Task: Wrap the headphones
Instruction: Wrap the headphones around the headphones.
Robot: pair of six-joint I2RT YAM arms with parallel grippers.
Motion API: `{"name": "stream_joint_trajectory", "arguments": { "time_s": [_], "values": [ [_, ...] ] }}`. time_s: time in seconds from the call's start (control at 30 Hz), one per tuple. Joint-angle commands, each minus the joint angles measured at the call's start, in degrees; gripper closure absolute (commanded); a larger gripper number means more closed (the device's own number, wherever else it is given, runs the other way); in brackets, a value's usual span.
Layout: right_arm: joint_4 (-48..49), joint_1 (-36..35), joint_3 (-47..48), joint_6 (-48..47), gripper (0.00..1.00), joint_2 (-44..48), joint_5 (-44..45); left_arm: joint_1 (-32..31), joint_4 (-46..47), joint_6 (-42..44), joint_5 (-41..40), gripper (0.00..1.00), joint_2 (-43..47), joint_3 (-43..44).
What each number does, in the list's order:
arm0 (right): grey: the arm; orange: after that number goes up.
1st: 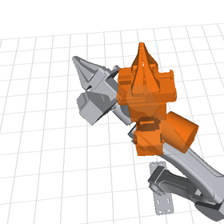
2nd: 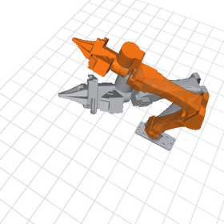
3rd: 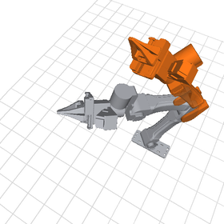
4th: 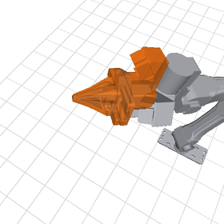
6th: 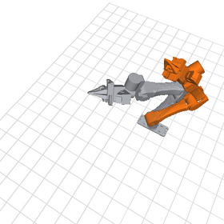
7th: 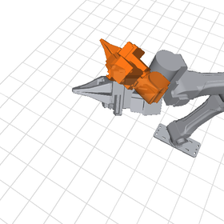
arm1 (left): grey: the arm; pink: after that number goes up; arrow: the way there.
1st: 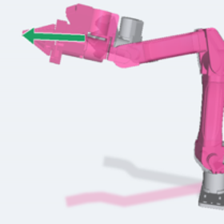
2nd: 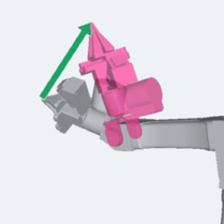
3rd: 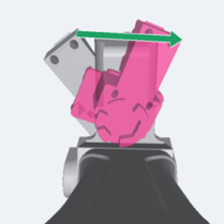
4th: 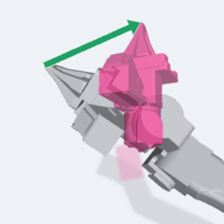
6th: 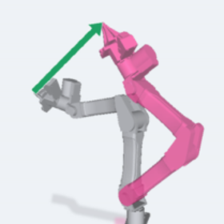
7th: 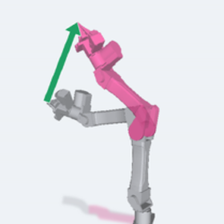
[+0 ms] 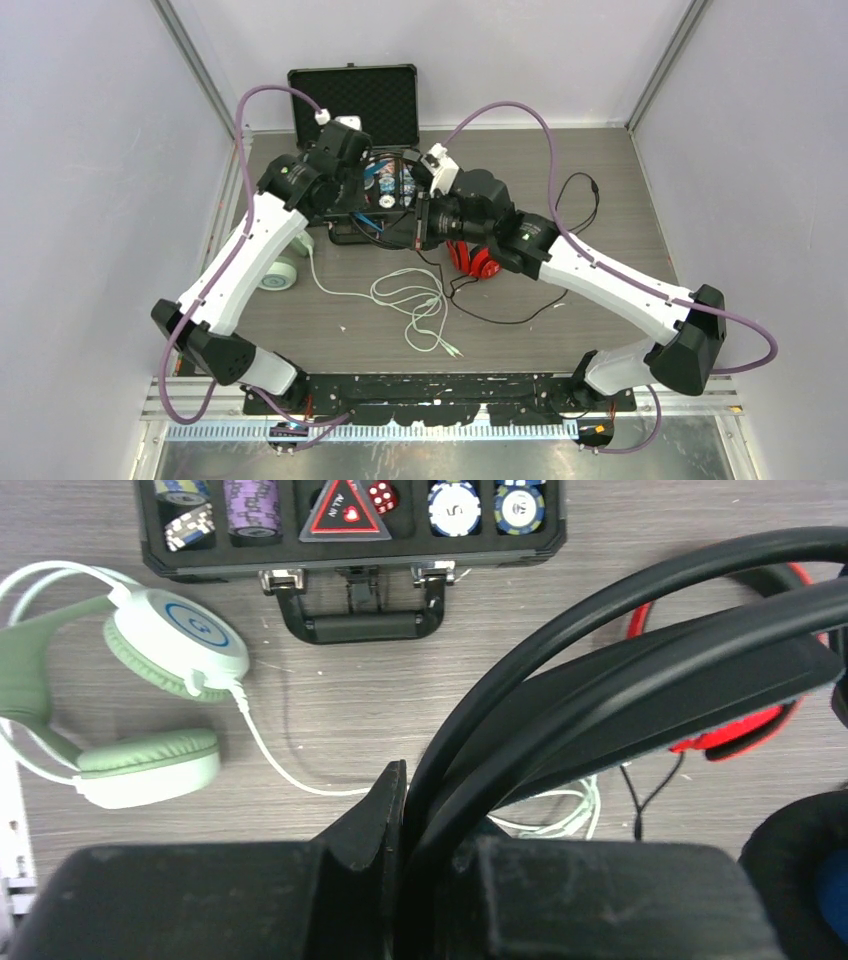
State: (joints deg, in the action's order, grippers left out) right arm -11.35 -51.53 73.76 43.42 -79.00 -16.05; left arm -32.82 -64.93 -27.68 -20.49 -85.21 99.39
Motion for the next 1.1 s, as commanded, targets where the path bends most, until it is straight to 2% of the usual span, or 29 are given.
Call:
{"name": "stream_joint_trajectory", "arguments": {
  "time_s": [0.0, 0.17, 0.3, 0.67, 0.93, 1.07],
  "values": [
    [3.85, -6.00, 0.70, -11.28, 0.90, 2.64, 3.83, 3.18, 14.82, -10.03, 2.71, 1.00, 4.02, -0.87],
    [7.56, -11.85, -3.42, -21.64, 0.89, 4.42, 13.17, 4.43, 17.30, -13.84, 5.94, 1.00, 6.72, -2.87],
    [11.87, -15.14, -7.07, -25.92, 0.89, 5.82, 19.19, 5.36, 17.98, -14.62, 7.16, 1.00, 8.35, -2.90],
    [18.26, -16.56, -16.87, -31.73, 0.81, 9.84, 16.88, 6.89, 16.11, -13.32, 10.10, 1.00, 9.90, 1.45],
    [31.57, -16.53, -26.06, -38.89, 0.78, 10.63, 17.72, 6.89, 14.94, -14.46, 14.50, 1.00, 11.37, 4.06],
    [35.13, -16.56, -27.99, -41.55, 0.78, 9.12, 18.06, 6.89, 13.82, -14.34, 15.41, 1.00, 11.79, 5.84]
  ]
}}
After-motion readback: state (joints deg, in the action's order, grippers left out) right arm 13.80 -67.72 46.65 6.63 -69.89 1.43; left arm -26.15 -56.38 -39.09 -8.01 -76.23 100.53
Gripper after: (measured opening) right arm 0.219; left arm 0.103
